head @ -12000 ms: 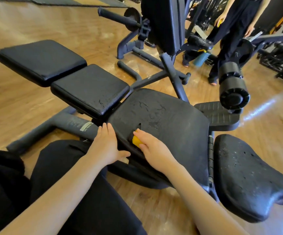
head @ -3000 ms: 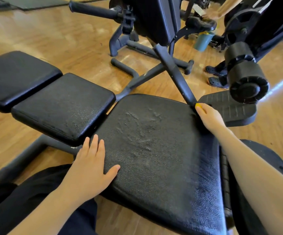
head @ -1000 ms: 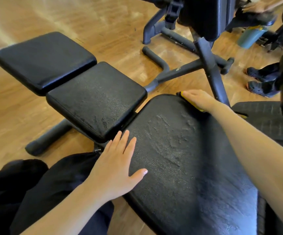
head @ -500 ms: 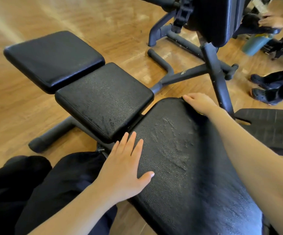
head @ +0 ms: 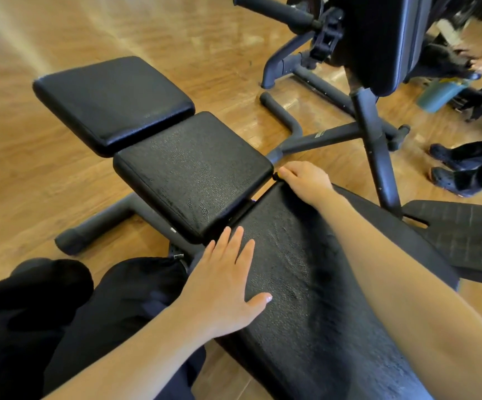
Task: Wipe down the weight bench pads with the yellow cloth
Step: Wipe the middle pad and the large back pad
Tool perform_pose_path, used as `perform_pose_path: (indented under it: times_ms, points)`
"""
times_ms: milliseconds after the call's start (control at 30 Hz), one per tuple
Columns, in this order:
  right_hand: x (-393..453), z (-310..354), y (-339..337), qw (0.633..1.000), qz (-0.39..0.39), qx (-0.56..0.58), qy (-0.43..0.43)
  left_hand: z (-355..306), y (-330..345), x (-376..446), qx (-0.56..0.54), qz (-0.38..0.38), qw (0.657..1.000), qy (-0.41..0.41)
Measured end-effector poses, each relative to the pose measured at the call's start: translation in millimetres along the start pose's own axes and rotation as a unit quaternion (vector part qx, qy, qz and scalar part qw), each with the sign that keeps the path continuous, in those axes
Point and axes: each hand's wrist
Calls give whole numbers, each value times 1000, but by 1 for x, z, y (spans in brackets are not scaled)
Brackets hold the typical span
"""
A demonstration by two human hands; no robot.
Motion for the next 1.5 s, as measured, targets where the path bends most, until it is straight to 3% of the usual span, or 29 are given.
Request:
perform_pose_path:
  times_ms: [167, 300, 467, 733, 833, 1067, 1300, 1500]
  points:
    - [-27, 26, 27, 996, -14, -14, -90, 7, 0, -6, -21, -3, 999, -26]
    - [-29, 25, 21, 994, 25, 2, -103, 16, -2, -15, -27, 2, 999, -45]
    - [-62, 50, 39, 994, 0, 6, -112, 33, -5, -21, -15, -7, 996, -83]
    - [-129, 114, 66, 974, 43, 24, -219, 53, -9, -22, -26, 42, 998, -46]
    - [-132, 116, 61, 978, 58, 64, -192, 57, -9, -24, -16, 50, 998, -31]
    - [-179, 136, 57, 984, 10, 73, -161, 62, -9, -30, -15, 30, 999, -27]
    - [-231, 125, 61, 990, 23, 20, -140, 62, -8, -31, 12, 6, 1000, -21]
    - [-228, 149, 76, 996, -32, -56, -67, 55, -2, -27, 57, 1, 998, 19]
Point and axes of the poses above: each hand's wrist, its own x-axis towards the middle knuckle, its own y-axis out of the palm, z = x × y, and after that the axes turned 8 degrees about x, right-handed
